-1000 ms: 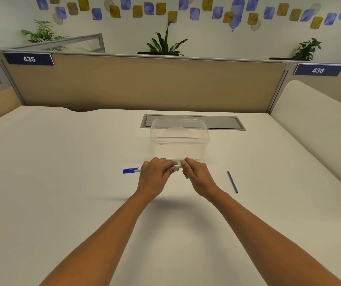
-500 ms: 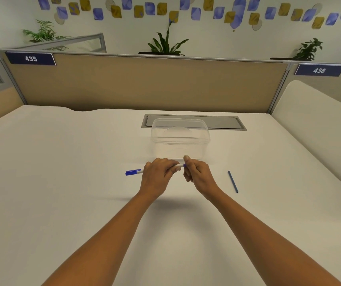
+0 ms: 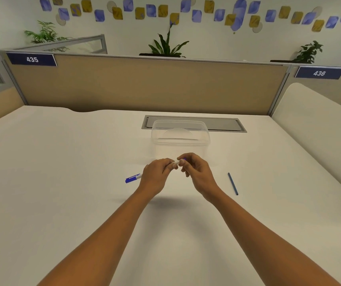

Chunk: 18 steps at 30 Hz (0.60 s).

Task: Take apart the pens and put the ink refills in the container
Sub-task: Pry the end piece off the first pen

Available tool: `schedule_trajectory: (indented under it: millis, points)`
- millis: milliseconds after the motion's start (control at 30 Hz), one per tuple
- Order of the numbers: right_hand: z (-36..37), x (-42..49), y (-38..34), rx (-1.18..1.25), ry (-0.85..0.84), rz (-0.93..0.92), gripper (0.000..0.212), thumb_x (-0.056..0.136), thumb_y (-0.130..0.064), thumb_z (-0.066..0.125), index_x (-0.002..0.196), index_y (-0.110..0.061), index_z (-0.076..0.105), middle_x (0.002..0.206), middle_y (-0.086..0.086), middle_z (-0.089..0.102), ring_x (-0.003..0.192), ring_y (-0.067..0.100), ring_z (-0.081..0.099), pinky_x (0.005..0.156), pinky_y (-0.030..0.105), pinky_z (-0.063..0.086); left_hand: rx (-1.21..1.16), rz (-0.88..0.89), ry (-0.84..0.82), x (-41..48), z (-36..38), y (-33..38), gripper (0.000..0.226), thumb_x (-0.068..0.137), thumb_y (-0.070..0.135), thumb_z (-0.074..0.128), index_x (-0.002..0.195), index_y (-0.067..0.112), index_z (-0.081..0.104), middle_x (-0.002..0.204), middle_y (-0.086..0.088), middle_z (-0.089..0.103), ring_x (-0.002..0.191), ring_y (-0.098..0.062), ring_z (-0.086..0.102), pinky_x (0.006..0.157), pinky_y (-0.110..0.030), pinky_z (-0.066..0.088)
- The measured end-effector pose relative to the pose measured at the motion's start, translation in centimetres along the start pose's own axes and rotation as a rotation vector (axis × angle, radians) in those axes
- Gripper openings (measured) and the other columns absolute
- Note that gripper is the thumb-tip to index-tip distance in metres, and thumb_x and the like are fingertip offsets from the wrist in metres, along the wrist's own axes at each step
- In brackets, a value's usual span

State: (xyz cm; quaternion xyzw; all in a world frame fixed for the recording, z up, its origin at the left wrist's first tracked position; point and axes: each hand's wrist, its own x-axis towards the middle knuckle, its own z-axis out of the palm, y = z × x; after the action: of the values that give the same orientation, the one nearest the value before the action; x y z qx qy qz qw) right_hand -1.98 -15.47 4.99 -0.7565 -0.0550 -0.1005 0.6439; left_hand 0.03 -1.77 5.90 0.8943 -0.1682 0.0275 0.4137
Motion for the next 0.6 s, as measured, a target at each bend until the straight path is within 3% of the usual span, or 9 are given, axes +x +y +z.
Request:
schedule_trajectory:
  millis: [433, 600]
  points:
    - [0.8, 0.2, -0.3, 0.339, 0.034, 0.108, 0.015, 0.088, -0.012, 0.055, 0.094, -0.020, 0.066, 0.083, -0.001, 0.065, 0.076, 0.009, 0.059, 0.072, 0.018, 0.049, -0.215, -0.096, -0.012, -0.1, 0.3, 0.4, 0.024, 0.092, 0.035, 0.043, 0.081, 0.022, 0.060, 0.088, -0.007, 0.066, 0.092, -0.034, 0.060, 0.086, -0.050, 0.048]
    - [1.6, 0.1, -0.4, 0.355, 0.133, 0.119, 0.011, 0.089, -0.017, 0.055, 0.090, -0.020, 0.066, 0.080, 0.000, 0.065, 0.072, 0.008, 0.061, 0.070, 0.017, 0.048, -0.226, -0.102, 0.034, 0.0, 0.3, 1.0, 0.029, 0.093, 0.031, 0.044, 0.093, 0.010, 0.064, 0.085, 0.002, 0.063, 0.086, -0.025, 0.060, 0.083, -0.044, 0.049]
